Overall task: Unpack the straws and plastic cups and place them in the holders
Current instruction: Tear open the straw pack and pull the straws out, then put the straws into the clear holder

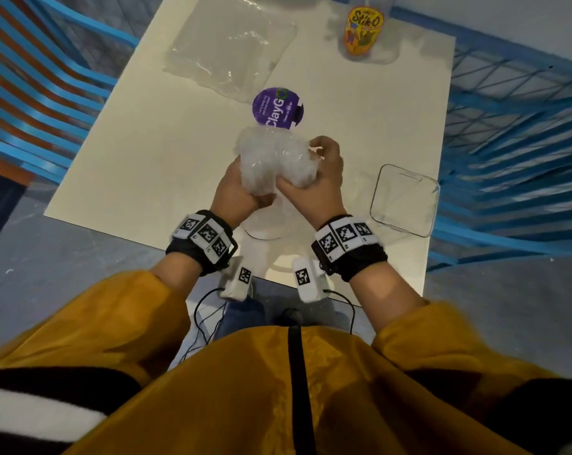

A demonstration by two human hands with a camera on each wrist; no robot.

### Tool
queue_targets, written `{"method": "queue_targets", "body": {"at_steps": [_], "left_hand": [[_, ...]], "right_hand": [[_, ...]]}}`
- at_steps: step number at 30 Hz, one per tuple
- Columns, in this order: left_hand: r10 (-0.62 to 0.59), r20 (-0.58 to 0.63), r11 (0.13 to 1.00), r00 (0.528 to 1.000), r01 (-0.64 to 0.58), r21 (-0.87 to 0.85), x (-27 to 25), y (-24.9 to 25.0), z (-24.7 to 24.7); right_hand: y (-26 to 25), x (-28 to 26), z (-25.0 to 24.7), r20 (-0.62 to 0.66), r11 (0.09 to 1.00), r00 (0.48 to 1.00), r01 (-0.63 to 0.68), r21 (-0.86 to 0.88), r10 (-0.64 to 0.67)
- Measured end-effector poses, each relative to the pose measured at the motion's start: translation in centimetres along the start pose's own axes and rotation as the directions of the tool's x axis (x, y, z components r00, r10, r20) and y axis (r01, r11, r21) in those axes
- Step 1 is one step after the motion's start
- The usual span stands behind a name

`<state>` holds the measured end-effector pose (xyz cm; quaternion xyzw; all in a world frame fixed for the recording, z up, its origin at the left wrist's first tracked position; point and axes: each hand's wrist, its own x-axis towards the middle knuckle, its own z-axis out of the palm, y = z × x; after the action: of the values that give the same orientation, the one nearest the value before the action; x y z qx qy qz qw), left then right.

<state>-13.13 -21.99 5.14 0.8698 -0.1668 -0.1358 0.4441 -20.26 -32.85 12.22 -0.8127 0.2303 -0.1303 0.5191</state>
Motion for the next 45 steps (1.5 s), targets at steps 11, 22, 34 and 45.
{"method": "queue_targets", "body": {"at_steps": [11, 22, 34, 45], "left_hand": [[-0.12, 0.029, 0.993, 0.992, 0.12, -0.012, -0.1, 1.3, 1.1], [-0.052, -0.046, 0.999, 0.998, 0.051, -0.01, -0.6, 3.9, 1.2], [-0.082, -0.058, 0.988, 0.995, 0.074, -0.139, -0.7, 4.7, 2.2], [-0.212, -0.017, 0.974, 0.977, 0.209, -0.092, -1.2, 3.6, 2.0]], "right_hand": [[-3.0, 2.3, -4.8, -0.061, 0.947, 0.993, -0.074, 0.313, 0.097], [-7.3, 1.7, -15.5, -0.26, 0.772, 0.964, 0.12, 0.624, 0.06], [-0.7, 1.1, -18.2, -0.363, 0.909, 0.925, 0.055, 0.414, 0.11], [6.9, 1.0, -15.3, 0.074, 0.798, 0.984, -0.087, -0.597, 0.163]]}}
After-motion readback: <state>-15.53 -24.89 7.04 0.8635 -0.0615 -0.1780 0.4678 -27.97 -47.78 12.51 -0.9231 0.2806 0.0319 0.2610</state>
